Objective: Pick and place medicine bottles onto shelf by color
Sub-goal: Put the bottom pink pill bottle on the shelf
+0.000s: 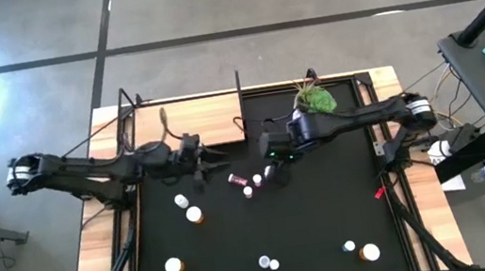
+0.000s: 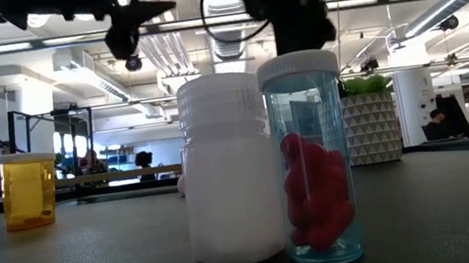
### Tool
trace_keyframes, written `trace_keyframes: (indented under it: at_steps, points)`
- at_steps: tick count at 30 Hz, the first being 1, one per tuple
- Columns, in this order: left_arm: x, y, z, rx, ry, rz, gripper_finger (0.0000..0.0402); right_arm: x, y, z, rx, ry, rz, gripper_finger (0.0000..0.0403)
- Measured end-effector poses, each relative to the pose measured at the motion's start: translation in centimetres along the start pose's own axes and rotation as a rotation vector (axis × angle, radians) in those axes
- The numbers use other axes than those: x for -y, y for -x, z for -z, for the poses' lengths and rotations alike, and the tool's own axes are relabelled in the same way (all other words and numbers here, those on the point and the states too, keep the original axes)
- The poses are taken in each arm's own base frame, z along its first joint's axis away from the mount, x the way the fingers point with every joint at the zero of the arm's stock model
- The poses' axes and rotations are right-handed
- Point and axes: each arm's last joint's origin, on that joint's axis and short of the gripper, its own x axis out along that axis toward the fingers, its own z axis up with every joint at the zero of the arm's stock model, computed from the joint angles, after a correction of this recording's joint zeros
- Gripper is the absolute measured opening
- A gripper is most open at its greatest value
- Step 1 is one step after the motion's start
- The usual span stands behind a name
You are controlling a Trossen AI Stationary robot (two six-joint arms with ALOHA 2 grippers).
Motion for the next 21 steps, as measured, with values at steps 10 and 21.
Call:
trace_keyframes:
  at_steps: [10,21]
  points:
    - [0.7,-4.1,3.2,-0.169,-0.048,0.003,0.0153,-0.1,2.3,4.4,0.023,-0.036,0.045,0.0235]
    - [2.6,-7.0,6.9,-0.26,-0.282,-0.041,0.0153,0.5,1.0,9.5,-0.052,-0.051,0.078,0.0235]
